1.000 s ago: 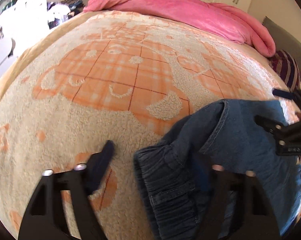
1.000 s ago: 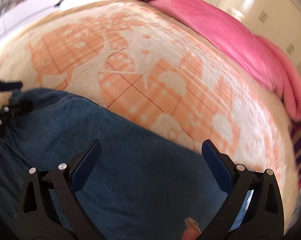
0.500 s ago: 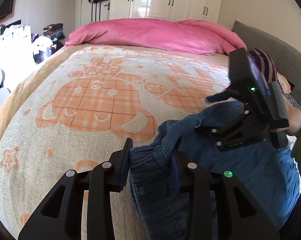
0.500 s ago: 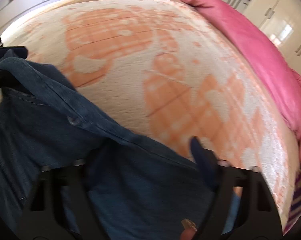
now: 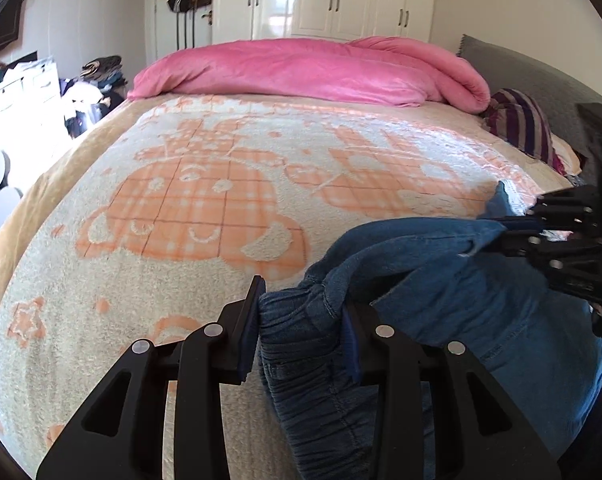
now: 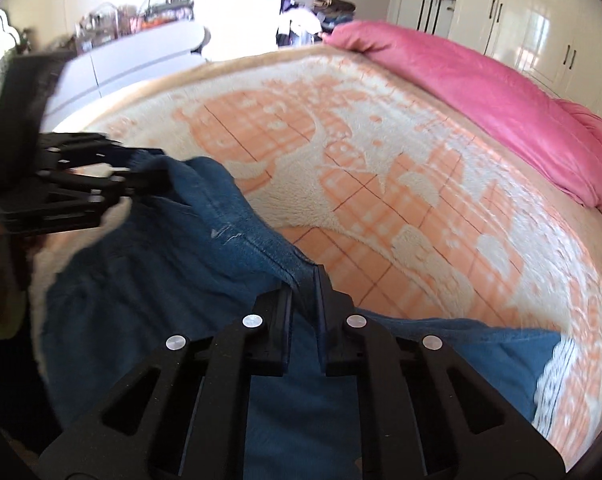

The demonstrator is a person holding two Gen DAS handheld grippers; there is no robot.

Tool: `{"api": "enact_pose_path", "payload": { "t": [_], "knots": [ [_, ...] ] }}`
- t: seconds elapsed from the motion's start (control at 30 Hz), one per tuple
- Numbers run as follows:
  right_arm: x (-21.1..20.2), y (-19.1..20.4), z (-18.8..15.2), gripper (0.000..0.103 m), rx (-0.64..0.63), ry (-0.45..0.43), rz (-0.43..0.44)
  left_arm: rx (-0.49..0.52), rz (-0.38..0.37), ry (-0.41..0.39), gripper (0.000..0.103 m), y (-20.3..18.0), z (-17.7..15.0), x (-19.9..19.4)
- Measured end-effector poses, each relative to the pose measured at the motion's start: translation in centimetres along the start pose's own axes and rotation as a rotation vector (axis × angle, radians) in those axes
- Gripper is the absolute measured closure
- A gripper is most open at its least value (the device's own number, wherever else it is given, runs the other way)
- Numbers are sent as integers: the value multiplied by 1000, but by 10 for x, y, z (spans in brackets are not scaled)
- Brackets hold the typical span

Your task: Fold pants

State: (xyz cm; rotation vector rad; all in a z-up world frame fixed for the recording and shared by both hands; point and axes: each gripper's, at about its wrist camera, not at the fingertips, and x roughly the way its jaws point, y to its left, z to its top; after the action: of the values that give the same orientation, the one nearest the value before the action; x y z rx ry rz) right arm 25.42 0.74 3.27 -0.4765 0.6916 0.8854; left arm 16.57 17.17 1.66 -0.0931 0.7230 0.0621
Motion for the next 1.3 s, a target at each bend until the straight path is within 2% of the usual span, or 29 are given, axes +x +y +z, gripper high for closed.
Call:
{"api": "enact_pose_path", "payload": {
  "t": [0.07,0.2,0.3,0.47,0.6,0.73,0.83,0.97,1.03,1.17,1.3],
  "knots": [
    [-14,6,-9,98,37,-16,21,-9,-23,-7,70,-1,0,-5],
    [-38,27,-37,99,86,-38,49,-76,-124,-20,70,1,-9,-29],
    [-54,42,-60,99,139,-50,84,-91,-157,-35,70,-6,-24,-47],
    [-79,76,-95,99,140,-60,120,-76,-121,-36,70,-25,-66,-73],
    [-91,96,-114,99,144,-69,125,-96,-139,-17,70,-28,-85,-86],
    [-102,114,-125,99,134,-79,130,-121,-160,35,69,-23,-100,-87],
    [-96,134,-133,98,96,-52,140,-126,-149,52,68,-21,-107,-91],
    [-70,155,-148,98,73,33,141,-141,-131,102,62,-14,-114,-90],
    [-63,159,-152,98,81,47,144,-144,-122,116,59,-12,-118,-93],
    [-66,156,-151,98,101,35,162,-128,-85,116,54,-8,-125,-108],
    [-66,154,-150,97,120,28,179,-96,-58,105,53,-11,-127,-127]
  ]
}}
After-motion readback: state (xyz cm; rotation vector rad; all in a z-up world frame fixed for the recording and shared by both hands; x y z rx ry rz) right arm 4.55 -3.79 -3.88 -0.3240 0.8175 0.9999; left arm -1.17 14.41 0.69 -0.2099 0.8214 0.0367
